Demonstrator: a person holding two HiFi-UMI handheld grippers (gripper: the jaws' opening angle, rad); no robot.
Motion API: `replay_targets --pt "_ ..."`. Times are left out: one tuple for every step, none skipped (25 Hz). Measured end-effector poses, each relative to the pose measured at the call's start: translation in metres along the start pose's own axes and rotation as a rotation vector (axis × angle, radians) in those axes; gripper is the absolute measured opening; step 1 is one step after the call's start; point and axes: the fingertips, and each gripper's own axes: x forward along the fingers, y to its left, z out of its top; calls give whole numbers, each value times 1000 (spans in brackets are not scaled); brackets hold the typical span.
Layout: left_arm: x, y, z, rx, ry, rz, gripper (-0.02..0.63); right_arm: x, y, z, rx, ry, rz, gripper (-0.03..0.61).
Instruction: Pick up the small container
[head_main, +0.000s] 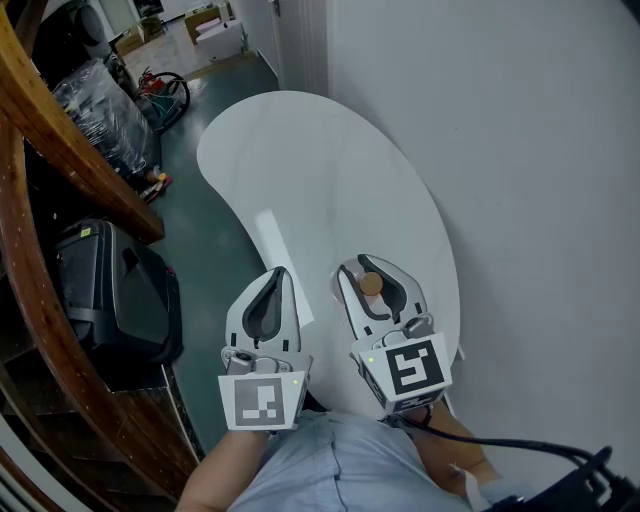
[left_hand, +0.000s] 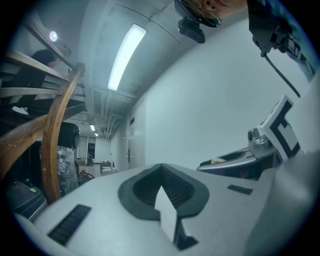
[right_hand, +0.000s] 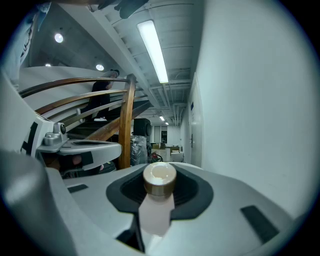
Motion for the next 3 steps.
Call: replay_targets --pt "0 0 0 0 0 0 -2 0 0 0 -1 5 -3 100" --pt "0 0 0 0 0 0 -2 0 -1 0 -1 8 -6 100" --pt "1 1 0 1 0 0 -2 1 -1 1 -2 11 -10 100"
